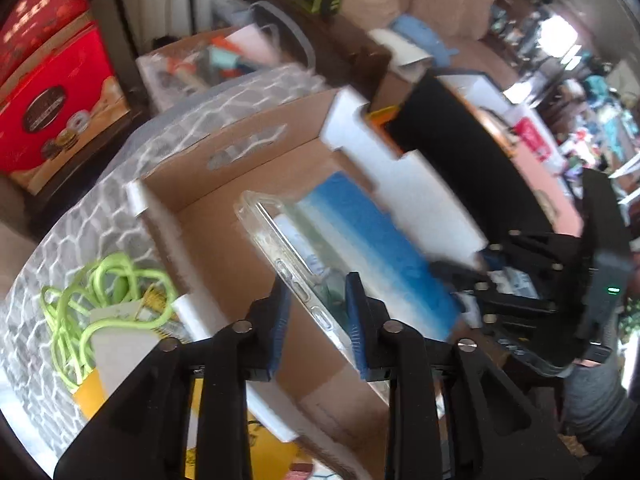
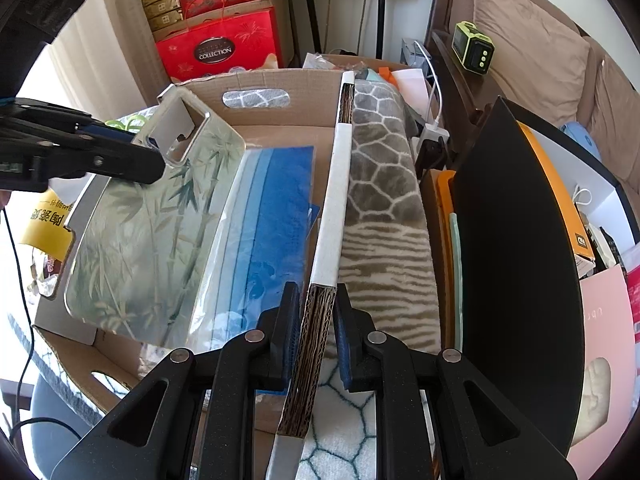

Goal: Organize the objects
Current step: 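Grasp the clear bamboo phone case with the left gripper and place it in the box, then grasp the yellow-and-gold package with the left gripper and lay it in the box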

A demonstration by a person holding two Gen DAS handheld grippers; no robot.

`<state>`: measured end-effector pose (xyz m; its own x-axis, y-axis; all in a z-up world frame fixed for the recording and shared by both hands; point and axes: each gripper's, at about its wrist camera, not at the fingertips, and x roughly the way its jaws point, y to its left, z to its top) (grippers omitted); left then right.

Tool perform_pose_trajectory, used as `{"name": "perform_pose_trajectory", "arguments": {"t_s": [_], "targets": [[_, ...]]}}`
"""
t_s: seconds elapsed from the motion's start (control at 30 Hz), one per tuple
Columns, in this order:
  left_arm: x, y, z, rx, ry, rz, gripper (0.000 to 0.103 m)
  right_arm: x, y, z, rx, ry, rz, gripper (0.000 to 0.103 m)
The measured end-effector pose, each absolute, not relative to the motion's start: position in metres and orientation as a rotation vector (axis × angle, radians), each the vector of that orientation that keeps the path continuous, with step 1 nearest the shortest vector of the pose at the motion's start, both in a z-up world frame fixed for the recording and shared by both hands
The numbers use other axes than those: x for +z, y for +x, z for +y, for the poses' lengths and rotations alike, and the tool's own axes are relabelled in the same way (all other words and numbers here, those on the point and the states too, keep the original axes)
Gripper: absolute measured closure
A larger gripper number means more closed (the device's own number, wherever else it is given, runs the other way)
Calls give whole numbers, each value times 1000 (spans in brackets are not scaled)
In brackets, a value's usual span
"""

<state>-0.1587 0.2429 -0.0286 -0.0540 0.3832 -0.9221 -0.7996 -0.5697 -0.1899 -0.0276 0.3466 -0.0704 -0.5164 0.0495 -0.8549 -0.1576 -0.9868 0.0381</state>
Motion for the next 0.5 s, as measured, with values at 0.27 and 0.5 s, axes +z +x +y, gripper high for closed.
{"name": "perform_pose_trajectory", "arguments": {"t_s": [0.27,0.5], "targets": [[-9,-162,217,1869,-1343,391,31,-71,-27,347,2631,-1482,169,86],[8,-154,203,1881,-1321,315,30,-71,-29,348,2619,-1495,175,86]]}}
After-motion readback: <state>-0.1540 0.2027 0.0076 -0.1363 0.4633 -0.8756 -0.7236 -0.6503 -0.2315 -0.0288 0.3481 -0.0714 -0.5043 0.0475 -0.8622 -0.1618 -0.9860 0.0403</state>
